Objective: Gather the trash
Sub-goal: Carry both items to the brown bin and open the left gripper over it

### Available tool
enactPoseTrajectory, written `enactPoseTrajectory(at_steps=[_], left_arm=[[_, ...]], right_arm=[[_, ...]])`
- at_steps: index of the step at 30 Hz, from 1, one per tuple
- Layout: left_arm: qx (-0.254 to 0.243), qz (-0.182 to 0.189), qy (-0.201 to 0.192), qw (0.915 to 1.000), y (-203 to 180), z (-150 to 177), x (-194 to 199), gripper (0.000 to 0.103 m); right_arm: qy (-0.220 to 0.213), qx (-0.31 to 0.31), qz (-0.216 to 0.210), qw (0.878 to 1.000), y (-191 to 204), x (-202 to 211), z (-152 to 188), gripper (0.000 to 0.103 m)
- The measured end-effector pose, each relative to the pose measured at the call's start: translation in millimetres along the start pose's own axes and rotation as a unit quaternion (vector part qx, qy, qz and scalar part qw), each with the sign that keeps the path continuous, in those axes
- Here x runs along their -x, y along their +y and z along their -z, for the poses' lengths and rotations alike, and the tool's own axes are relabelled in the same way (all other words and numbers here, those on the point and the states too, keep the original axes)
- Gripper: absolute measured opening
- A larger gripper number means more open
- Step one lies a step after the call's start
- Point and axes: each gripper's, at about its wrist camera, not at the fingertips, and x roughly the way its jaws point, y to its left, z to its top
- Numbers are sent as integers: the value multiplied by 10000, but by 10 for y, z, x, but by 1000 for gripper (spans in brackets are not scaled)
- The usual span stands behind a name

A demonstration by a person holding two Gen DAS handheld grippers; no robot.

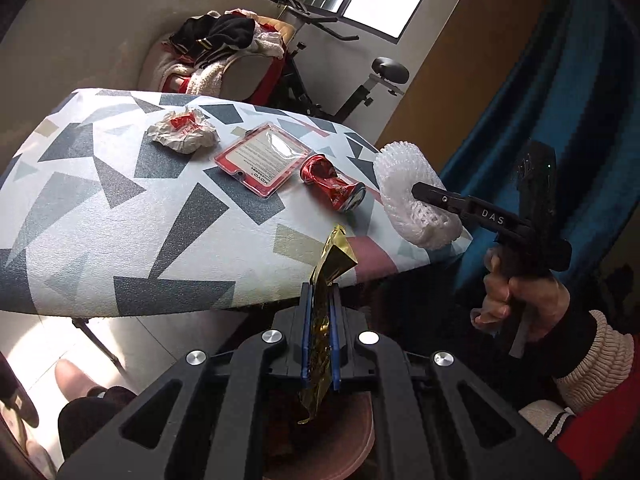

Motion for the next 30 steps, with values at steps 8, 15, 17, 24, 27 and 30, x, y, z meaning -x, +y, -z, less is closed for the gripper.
enactPoseTrajectory(at_steps=[8,15,17,24,27,30], left_arm=[[-146,-17,319,9994,-61,85,-172,9],[-303,-129,588,9977,-92,148,-313,30],[-323,-190,551,9978,-85,154,-313,49],[-170,-431,251,9986,66,86,-211,86],[-23,-441,259,9987,137,42,-199,90],[-194,-659,178,9975,139,6,-182,93]], right_arm=[[85,-56,18,9999,-39,0,99,32],[164,-33,-23,9999,-30,-26,159,32],[215,-8,-48,9998,-21,-46,182,32],[482,353,-196,9980,109,-124,352,32],[623,597,-376,9956,206,-151,474,33],[816,777,-528,9922,302,-199,595,33]])
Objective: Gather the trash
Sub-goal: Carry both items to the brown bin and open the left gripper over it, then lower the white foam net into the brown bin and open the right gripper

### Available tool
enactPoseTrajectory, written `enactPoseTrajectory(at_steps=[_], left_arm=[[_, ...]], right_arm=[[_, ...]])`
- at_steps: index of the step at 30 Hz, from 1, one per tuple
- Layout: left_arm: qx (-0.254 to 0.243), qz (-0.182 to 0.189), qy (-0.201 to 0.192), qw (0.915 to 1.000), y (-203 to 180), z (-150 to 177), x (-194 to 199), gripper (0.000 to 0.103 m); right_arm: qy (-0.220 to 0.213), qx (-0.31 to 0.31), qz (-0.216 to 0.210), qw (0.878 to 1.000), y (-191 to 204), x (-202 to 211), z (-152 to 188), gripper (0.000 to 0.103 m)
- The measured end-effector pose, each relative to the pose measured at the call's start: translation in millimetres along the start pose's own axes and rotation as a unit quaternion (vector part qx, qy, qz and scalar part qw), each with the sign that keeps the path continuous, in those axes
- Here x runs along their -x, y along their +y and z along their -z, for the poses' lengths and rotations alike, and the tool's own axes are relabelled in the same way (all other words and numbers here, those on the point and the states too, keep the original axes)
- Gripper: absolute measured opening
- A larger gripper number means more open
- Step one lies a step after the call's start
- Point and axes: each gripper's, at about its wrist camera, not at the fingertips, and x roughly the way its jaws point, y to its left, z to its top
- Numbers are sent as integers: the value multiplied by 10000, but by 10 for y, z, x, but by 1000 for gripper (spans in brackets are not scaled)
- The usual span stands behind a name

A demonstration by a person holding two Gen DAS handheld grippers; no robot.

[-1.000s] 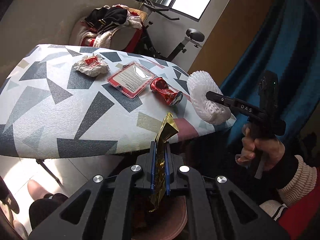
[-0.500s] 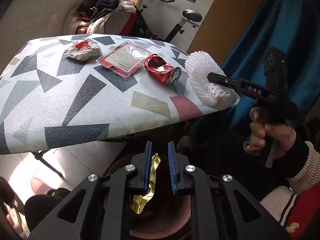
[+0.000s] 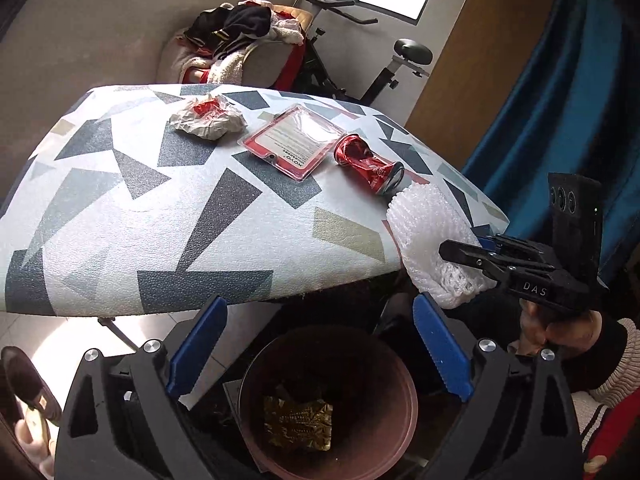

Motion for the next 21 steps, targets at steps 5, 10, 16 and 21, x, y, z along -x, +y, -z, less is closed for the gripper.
enactPoseTrajectory(at_steps=[5,10,16,21], left_arm=[[-181,-204,-199,9994,22,33,15,96],[-63,-222,-259,9994,70,119,11,96],[198,-323,-50,9993,164,139,-108,97],[209,-291,40,9993,163,147,-159,97]], right_arm=[[324,211,-136,9992,137,-140,147,33],[684,389,-167,9968,234,-300,277,33],[1149,634,-134,9913,328,-515,390,34],[1399,817,-104,9867,408,-623,456,34]])
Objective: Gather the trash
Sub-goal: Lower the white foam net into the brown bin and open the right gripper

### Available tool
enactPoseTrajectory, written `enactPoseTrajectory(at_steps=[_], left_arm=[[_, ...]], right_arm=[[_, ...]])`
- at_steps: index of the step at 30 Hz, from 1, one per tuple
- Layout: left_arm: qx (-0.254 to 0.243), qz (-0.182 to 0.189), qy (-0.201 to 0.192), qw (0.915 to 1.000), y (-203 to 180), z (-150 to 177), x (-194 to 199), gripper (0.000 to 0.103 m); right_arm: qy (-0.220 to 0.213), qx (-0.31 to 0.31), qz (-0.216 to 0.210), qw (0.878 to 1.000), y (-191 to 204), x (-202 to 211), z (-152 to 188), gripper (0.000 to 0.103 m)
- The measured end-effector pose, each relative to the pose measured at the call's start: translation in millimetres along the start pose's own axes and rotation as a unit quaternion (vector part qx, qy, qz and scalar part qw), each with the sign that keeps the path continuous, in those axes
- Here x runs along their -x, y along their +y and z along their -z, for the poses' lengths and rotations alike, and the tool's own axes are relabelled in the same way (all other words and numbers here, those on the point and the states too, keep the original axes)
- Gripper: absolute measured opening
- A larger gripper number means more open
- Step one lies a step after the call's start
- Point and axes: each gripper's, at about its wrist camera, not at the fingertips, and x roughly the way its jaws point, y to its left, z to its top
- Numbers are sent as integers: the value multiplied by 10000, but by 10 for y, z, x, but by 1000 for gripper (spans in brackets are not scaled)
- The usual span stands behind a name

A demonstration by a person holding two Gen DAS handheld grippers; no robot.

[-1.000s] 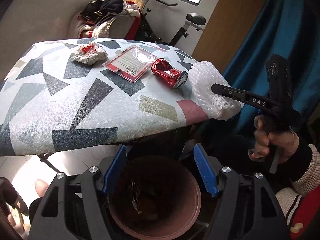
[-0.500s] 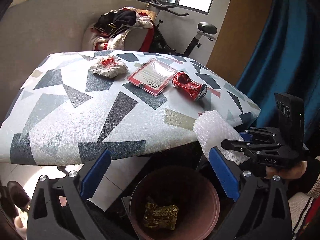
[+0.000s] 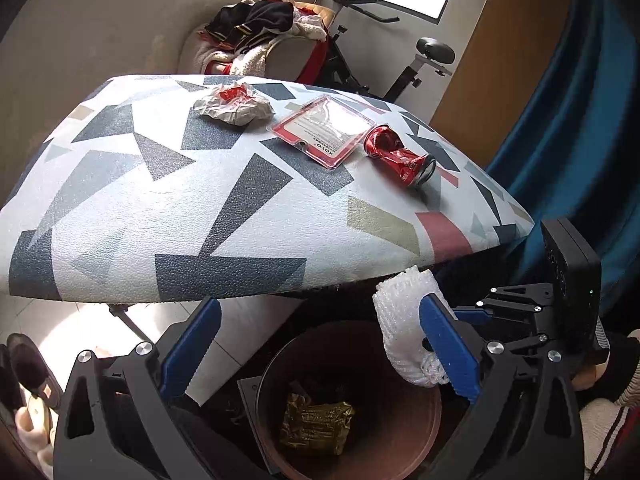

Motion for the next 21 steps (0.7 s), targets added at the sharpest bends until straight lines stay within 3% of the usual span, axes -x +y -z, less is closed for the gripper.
enactPoseTrajectory(at_steps=[2,5,7,8,12,21], left_arm=[[20,-2,8,10000,8,1,-7,97],[69,-3,5,10000,20,4,-9,97],[94,4,-1,10000,30,2,-7,97],[104,2,-3,9999,33,4,-5,97],[119,-17,10,9999,39,8,-5,97],[132,-65,52,9999,33,7,-25,97]], right_arm=[[80,7,20,10000,1,-33,7,36],[170,7,70,9998,0,-58,8,49],[177,22,131,9998,15,-61,12,82],[156,34,148,9998,21,-54,9,85],[151,16,275,9995,10,-56,5,95],[91,-287,388,9988,-125,-43,5,96]])
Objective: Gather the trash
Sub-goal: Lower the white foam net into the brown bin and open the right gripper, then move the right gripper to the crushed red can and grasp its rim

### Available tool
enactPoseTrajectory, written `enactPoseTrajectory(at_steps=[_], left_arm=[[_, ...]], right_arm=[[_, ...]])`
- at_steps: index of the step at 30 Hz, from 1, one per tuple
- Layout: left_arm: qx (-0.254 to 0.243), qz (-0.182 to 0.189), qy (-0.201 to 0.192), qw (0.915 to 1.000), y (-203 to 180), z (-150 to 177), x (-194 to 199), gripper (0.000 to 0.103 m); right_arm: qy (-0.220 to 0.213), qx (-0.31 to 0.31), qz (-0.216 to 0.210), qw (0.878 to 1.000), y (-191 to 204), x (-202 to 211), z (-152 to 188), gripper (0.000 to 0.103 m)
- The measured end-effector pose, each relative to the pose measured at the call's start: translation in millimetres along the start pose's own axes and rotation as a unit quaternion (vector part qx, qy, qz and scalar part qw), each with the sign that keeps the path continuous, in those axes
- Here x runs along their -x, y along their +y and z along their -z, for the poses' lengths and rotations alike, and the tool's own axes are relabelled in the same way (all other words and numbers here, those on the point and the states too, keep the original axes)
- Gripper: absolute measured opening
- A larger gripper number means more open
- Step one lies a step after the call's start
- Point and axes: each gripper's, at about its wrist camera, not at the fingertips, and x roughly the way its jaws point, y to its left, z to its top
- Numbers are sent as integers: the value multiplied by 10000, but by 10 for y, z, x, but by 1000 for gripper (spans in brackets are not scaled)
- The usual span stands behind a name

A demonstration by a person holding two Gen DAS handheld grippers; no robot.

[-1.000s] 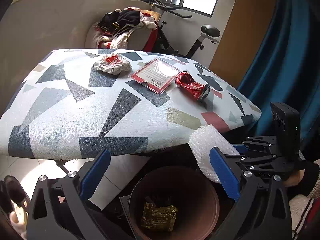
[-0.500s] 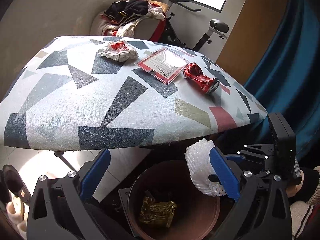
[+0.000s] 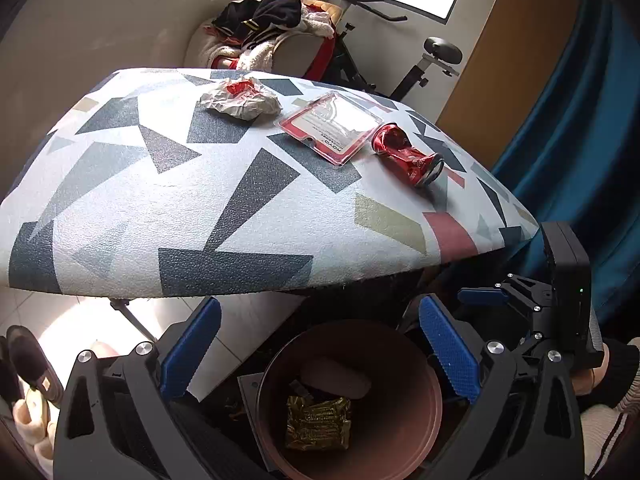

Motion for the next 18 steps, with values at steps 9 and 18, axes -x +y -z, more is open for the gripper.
enactPoseTrajectory(at_steps=[9,18], left_arm=[[106,-42,-9,9999,40,1,2,97],[122,-41,-9,9999,46,-1,-2,97]], right_arm=[[-150,-123,59,9998,-41,54,-16,96],[-242,-328,29,9992,-122,89,-35,96]])
